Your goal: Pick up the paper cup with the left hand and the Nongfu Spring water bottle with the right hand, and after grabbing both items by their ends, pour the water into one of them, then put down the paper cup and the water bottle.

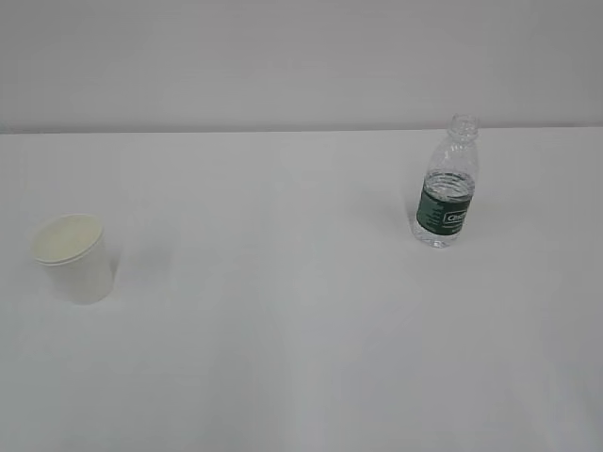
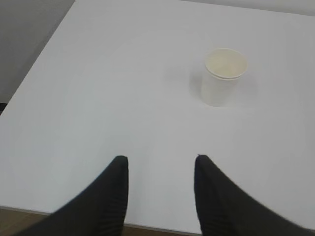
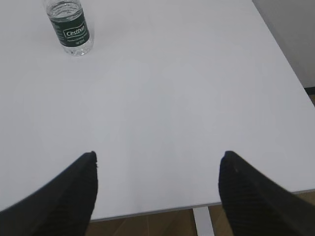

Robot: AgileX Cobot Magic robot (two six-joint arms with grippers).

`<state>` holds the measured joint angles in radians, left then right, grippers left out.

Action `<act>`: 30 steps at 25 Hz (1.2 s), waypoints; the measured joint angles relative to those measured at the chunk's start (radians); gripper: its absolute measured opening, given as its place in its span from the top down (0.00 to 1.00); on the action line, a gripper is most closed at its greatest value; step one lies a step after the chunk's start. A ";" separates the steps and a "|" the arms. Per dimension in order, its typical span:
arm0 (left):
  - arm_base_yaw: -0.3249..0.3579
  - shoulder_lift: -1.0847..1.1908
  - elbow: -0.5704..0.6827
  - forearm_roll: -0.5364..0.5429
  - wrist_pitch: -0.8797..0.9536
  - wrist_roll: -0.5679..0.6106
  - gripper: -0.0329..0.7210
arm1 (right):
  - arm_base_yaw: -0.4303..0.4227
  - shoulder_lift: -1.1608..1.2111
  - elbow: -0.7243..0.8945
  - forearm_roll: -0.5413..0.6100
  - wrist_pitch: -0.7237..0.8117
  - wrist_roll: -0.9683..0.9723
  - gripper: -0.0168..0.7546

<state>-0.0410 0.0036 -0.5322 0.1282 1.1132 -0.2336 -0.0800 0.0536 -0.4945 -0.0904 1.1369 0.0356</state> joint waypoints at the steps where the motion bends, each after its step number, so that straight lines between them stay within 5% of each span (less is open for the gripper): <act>1: 0.000 0.000 0.000 0.000 0.000 0.000 0.54 | 0.000 0.000 0.000 0.000 0.000 0.000 0.24; 30: 0.000 0.000 0.000 0.000 0.000 0.000 0.54 | 0.000 0.000 0.000 0.000 0.000 0.000 0.24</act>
<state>-0.0410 0.0036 -0.5322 0.1282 1.1132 -0.2336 -0.0800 0.0536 -0.4945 -0.0904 1.1369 0.0356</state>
